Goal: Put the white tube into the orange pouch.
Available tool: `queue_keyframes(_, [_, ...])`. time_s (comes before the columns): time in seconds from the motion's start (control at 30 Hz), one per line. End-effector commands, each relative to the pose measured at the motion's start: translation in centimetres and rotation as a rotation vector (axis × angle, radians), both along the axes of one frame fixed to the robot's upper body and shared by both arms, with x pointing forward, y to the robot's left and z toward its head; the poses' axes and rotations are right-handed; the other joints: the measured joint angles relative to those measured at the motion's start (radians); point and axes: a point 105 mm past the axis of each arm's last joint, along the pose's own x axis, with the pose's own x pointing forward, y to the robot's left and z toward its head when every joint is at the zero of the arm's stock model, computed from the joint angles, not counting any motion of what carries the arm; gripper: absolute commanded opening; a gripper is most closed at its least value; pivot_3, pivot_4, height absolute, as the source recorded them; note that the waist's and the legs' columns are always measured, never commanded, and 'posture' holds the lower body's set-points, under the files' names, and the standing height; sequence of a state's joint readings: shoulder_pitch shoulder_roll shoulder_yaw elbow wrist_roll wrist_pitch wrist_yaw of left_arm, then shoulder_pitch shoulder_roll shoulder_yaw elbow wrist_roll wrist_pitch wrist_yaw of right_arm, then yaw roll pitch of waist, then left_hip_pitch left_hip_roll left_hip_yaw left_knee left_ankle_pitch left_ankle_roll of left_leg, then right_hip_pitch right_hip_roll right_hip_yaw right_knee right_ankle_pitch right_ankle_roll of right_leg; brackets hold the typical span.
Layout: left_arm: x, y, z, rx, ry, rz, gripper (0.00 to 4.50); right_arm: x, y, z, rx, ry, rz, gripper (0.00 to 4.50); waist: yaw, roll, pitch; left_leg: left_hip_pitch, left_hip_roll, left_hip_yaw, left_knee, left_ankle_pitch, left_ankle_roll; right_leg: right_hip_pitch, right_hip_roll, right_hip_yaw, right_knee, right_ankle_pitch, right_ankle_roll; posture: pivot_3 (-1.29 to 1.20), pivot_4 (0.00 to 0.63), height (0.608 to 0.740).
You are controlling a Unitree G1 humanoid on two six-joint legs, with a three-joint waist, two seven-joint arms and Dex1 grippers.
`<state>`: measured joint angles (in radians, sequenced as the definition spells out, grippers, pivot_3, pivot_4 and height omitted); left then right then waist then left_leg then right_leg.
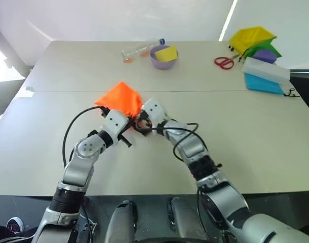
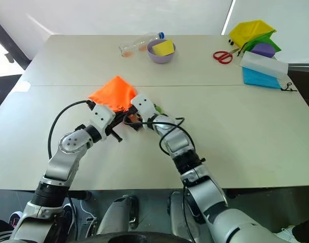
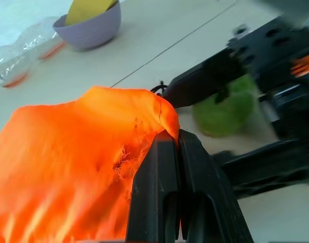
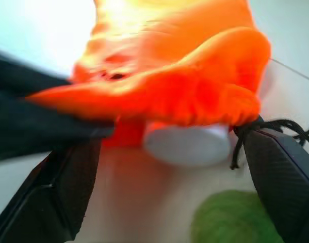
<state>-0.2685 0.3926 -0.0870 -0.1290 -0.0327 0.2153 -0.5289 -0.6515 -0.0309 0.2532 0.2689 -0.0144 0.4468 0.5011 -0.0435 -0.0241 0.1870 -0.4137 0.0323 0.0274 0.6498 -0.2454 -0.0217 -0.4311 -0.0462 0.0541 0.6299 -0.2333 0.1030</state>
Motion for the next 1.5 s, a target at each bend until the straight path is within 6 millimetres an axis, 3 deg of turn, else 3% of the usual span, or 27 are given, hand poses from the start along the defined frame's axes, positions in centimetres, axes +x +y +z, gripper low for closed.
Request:
queue_keyframes(0.03, [-0.3,0.0,0.9,0.003,-0.038,-0.014,0.0,-1.6,-0.6,2.2,0.021,-0.039,0.066,4.45,0.0,0.0,0.0,0.0,0.0,0.0,0.0,0.0,0.0,0.0,0.0,0.0,0.0,0.0,0.0,0.0,0.15,0.74])
queue_keyframes(0.23, [-0.1,0.6,1.0,0.017,-0.039,-0.019,0.0,-2.5,-3.4,2.5,-0.027,-0.052,0.049,4.45,-0.001,0.0,0.0,0.001,0.0,0.0,0.0,0.0,0.0,0.0,0.001,0.0,0.001,0.0,0.0,0.0,0.15,0.74])
queue_keyframes(0.4, [-0.2,0.7,1.0,0.023,-0.032,-0.043,0.0,-1.2,-5.5,3.4,-0.015,-0.082,-0.038,4.45,0.0,0.0,0.0,0.001,0.0,0.0,0.0,0.0,0.0,0.001,0.002,0.0,0.0,0.0,0.0,0.0,0.15,0.74])
queue_keyframes(0.6, [-0.2,0.4,1.2,0.021,-0.036,-0.055,0.0,-2.0,-4.0,1.5,-0.1,-0.079,0.092,4.45,0.0,0.0,0.0,0.001,0.0,0.0,0.0,0.0,0.0,0.001,0.001,0.0,0.0,0.0,0.0,0.0,0.15,0.74])
queue_keyframes(0.83, [-0.4,0.4,1.0,0.023,-0.032,-0.056,0.0,-0.7,-2.5,1.4,-0.076,-0.074,0.072,4.45,0.0,0.0,0.0,0.001,0.0,0.0,0.001,0.0,0.0,0.001,0.001,0.0,0.0,0.0,0.0,0.0,0.15,0.74])
queue_keyframes(0.97, [-0.4,0.3,1.1,0.018,-0.034,-0.054,0.0,-0.1,-2.9,-0.3,-0.138,-0.04,0.027,4.45,0.0,0.0,0.0,0.001,0.0,0.0,0.001,0.0,0.0,0.001,0.001,0.0,0.0,0.0,0.0,0.0,0.15,0.74])
queue_keyframes(1.07, [-0.4,0.3,1.1,0.016,-0.034,-0.051,0.0,0.2,-3.3,-0.7,-0.13,-0.013,0.013,3.68,0.001,0.0,0.0,0.001,0.0,0.0,0.001,0.0,0.0,0.001,0.001,0.0,0.0,0.0,0.0,0.0,0.15,0.74])
queue_keyframes(1.13, [-0.5,0.4,1.0,0.017,-0.033,-0.049,0.0,0.3,-3.4,-0.6,-0.145,-0.032,0.01,2.79,0.0,0.0,0.0,0.001,0.0,0.0,0.001,0.0,0.0,0.001,0.001,0.0,0.0,0.0,0.0,0.0,0.15,0.74])
queue_keyframes(1.3, [-0.4,0.4,1.0,0.02,-0.033,-0.048,0.0,0.6,-4.2,-0.3,-0.161,-0.069,-0.013,0.04,0.0,0.0,0.0,0.002,0.0,0.0,0.001,0.0,0.0,0.001,0.001,0.0,0.001,0.0,0.0,0.0,0.15,0.74])
queue_keyframes(1.5, [-0.8,0.9,1.0,0.032,-0.034,-0.08,0.0,0.0,-6.6,1.4,-0.123,-0.12,-0.001,0.04,0.005,0.0,0.0,0.002,0.0,0.0,0.001,0.0,0.0,0.002,0.001,0.0,0.0,0.0,0.0,0.0,0.15,0.74])
